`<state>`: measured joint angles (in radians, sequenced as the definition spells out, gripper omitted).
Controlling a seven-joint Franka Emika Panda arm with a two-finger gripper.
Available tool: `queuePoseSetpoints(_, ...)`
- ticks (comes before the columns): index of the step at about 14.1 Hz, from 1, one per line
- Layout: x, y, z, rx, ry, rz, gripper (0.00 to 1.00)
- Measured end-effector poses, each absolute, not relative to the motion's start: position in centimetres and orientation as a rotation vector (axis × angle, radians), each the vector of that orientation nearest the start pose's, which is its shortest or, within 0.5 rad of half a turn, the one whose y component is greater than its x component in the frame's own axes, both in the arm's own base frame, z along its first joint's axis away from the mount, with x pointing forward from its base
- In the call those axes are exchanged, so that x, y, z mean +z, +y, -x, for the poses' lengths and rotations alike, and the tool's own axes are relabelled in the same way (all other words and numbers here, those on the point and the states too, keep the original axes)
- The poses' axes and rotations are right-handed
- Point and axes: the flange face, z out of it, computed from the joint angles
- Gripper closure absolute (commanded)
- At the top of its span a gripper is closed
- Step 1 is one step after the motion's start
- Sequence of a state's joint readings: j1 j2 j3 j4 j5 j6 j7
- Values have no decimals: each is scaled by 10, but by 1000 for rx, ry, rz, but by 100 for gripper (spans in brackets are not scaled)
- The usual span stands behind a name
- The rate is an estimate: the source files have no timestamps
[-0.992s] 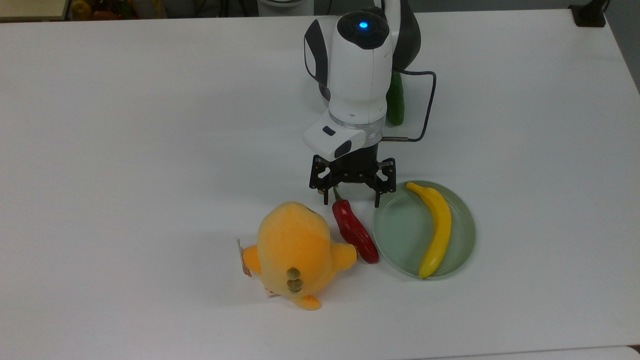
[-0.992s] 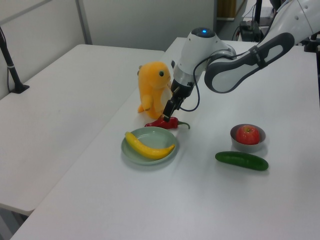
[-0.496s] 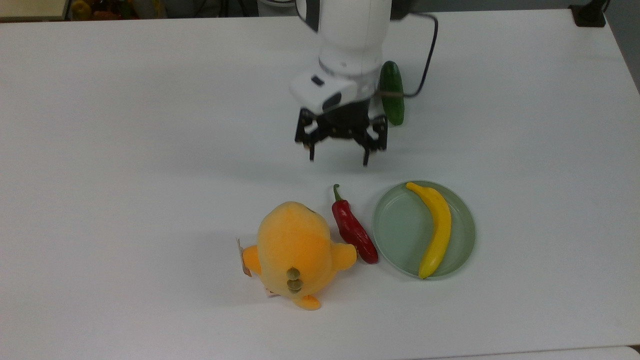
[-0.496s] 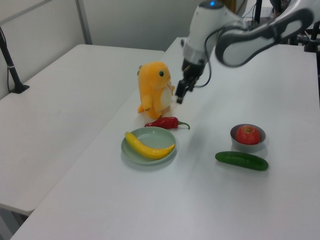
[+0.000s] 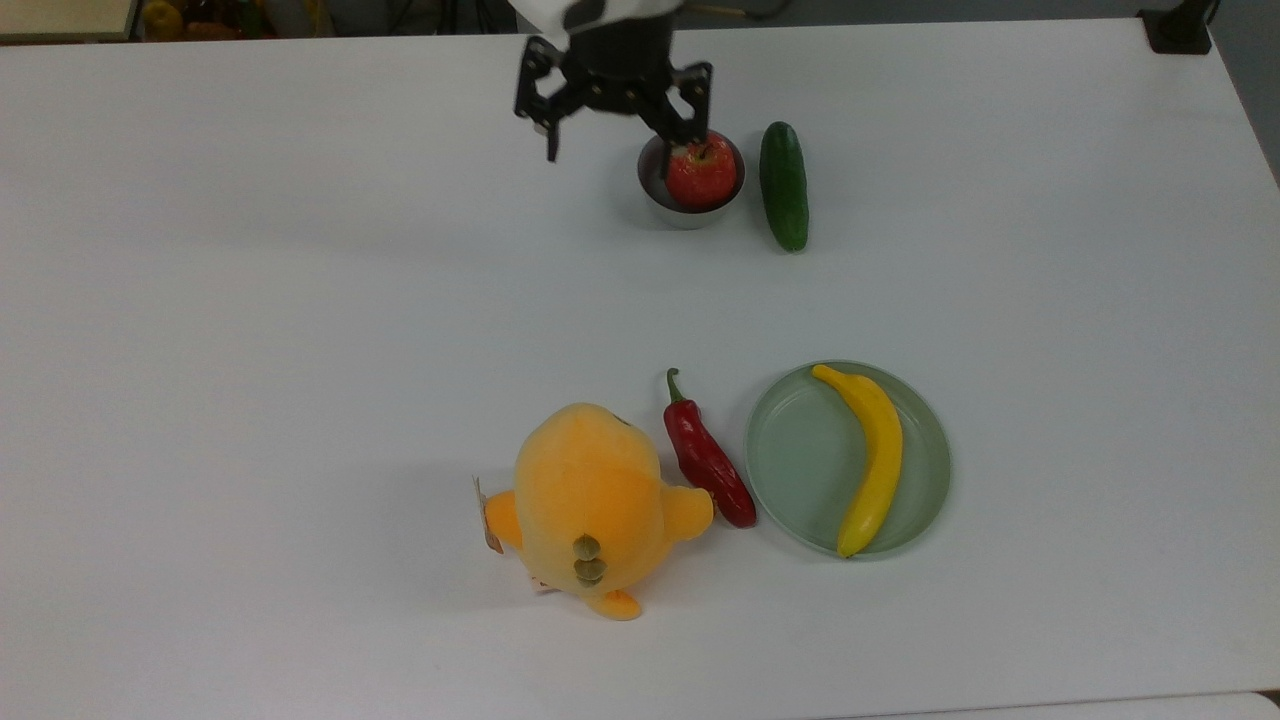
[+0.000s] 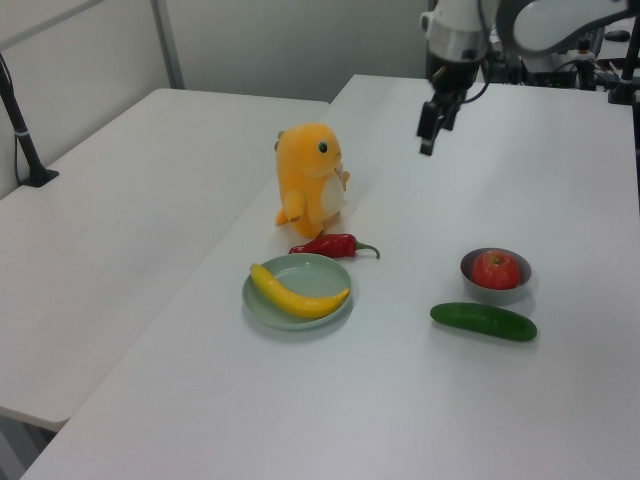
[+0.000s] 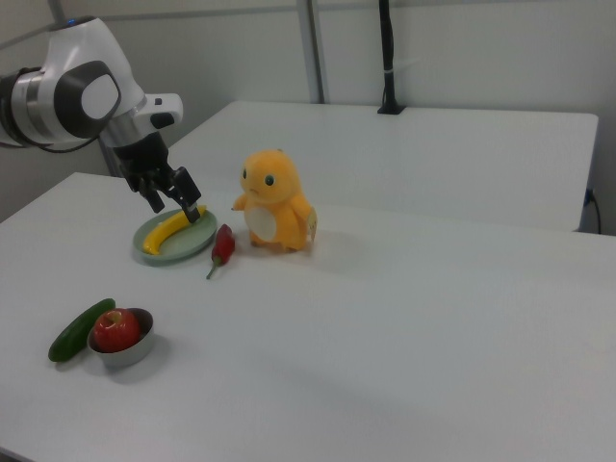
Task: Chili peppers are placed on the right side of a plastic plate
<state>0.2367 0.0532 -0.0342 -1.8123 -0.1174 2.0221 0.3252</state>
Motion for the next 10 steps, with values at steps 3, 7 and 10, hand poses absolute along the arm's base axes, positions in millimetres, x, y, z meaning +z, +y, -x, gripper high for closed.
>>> queuePoseSetpoints(3, 533, 70, -567, -248, 117, 3184, 0)
queuePoseSetpoints(7, 536, 42, -567, -225, 163, 3119, 0)
queuePoseSetpoints(10, 528, 45, -570, -205, 177, 3095, 0)
